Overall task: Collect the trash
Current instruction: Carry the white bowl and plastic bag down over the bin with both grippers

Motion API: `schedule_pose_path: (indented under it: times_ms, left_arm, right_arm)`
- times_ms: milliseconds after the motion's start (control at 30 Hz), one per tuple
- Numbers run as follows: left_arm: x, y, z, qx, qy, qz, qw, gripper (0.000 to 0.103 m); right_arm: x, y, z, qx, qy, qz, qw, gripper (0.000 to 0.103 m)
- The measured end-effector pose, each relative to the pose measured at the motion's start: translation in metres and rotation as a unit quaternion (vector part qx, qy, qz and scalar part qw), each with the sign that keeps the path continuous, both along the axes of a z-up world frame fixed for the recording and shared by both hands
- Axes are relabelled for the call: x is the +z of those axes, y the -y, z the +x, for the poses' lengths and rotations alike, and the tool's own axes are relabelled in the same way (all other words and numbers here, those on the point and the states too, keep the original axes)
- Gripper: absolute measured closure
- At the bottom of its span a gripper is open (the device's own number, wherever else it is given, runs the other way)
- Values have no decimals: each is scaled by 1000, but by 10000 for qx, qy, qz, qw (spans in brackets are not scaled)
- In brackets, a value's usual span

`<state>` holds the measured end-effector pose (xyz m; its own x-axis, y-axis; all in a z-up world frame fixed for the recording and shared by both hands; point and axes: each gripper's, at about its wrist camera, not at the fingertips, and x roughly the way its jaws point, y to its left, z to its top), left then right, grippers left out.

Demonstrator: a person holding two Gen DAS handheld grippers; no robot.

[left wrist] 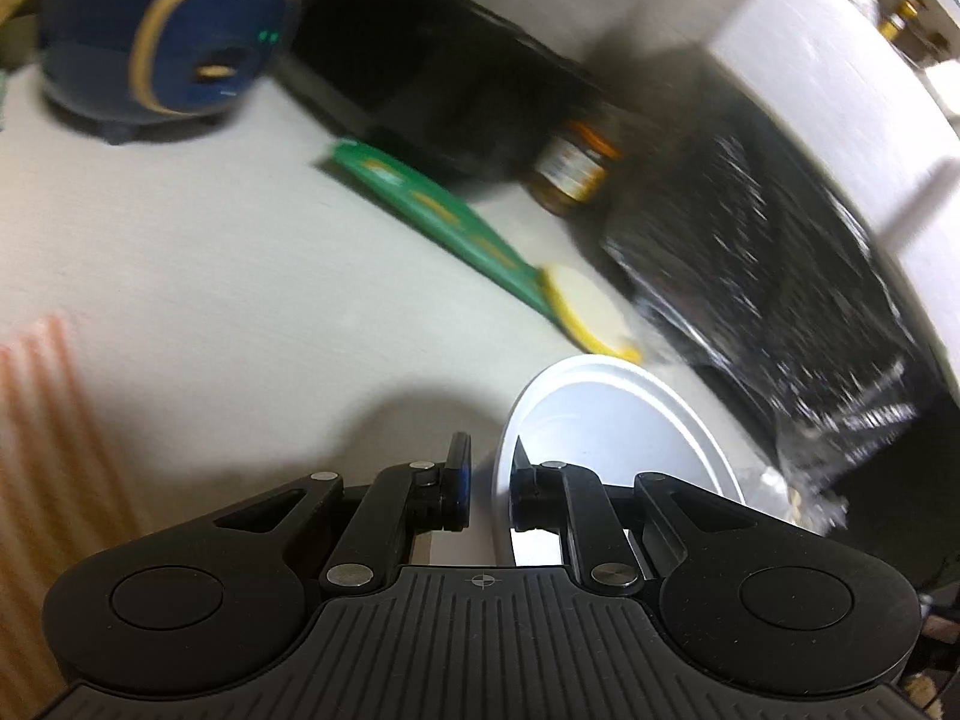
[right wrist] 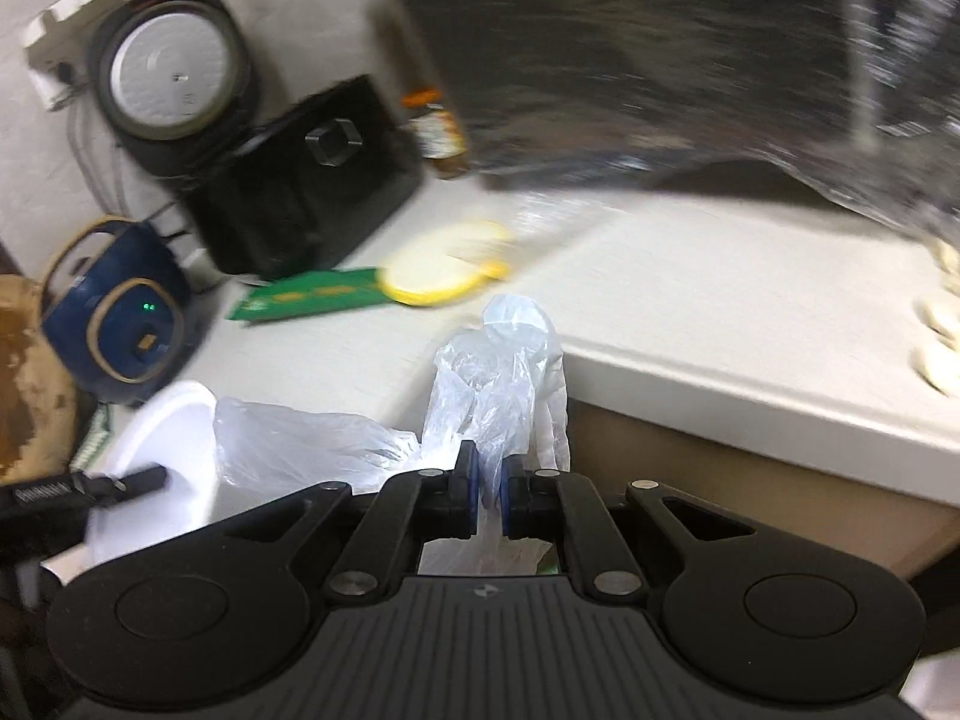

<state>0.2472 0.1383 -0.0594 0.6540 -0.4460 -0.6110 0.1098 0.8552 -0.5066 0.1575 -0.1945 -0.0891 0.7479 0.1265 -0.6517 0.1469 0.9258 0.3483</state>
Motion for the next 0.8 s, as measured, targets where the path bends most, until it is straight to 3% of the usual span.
schedule_pose_path:
  times_ms: [167, 400, 500, 633, 800]
  left_arm:
    - [-7, 63, -15, -574, -203, 363, 9975, 89]
    - [-57, 130, -34, -975, -878, 805, 9881, 90]
    - [-106, 154, -37, -985, -1196, 1115, 9816, 90]
    - [-198, 172, -27, -465, -1512, 1550, 9752, 89]
    - [-315, 176, 6, 76, -1925, 1338, 9721, 89]
  right_arm:
    - [-20, 47, -50, -477, -31, 248, 9986, 96]
    - [-73, 104, -94, -823, -632, 505, 9933, 96]
    - [-95, 113, -98, -838, -846, 573, 9912, 96]
    - [-126, 106, -95, -657, -1149, 278, 9908, 96]
    - [-160, 91, -88, -466, -1429, 62, 9886, 96]
